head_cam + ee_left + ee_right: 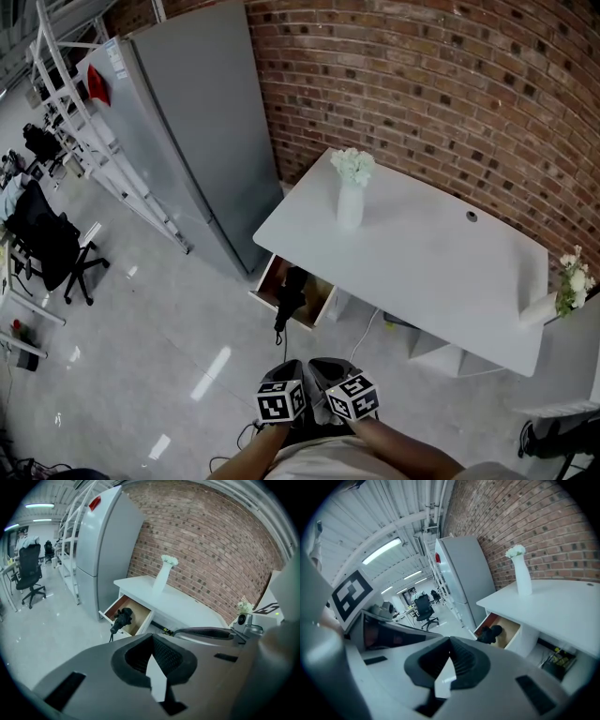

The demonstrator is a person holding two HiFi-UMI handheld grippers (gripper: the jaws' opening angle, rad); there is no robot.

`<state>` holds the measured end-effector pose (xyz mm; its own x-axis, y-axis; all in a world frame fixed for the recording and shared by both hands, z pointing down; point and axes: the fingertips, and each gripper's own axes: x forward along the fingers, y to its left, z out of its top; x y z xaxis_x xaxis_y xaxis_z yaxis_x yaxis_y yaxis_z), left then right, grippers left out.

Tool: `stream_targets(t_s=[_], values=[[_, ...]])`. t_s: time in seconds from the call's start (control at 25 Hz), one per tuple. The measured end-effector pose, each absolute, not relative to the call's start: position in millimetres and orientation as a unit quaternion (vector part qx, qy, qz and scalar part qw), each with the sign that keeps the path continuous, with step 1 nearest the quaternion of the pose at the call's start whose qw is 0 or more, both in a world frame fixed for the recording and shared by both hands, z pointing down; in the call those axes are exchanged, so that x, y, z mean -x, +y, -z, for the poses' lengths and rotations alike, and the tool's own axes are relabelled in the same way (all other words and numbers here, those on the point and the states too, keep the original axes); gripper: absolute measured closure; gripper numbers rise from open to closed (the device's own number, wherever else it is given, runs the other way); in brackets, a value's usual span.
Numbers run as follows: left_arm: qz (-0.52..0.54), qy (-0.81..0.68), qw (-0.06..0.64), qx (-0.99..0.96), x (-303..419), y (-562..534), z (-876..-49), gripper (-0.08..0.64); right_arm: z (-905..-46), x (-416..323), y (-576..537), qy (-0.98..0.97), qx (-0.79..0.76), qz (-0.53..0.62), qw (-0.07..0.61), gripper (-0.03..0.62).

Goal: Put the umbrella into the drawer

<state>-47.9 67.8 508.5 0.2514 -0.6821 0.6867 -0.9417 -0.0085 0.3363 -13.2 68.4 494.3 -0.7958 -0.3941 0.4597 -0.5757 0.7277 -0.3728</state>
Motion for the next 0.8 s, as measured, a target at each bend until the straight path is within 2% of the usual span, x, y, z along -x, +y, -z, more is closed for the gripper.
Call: stream_targets(t_s=[0.8], values=[[-0.171,-0.587,0.396,-0.685,61,66,-515,0.552,-496,27,65,-0.914,-0.256,-0.253,0.186,0.575]])
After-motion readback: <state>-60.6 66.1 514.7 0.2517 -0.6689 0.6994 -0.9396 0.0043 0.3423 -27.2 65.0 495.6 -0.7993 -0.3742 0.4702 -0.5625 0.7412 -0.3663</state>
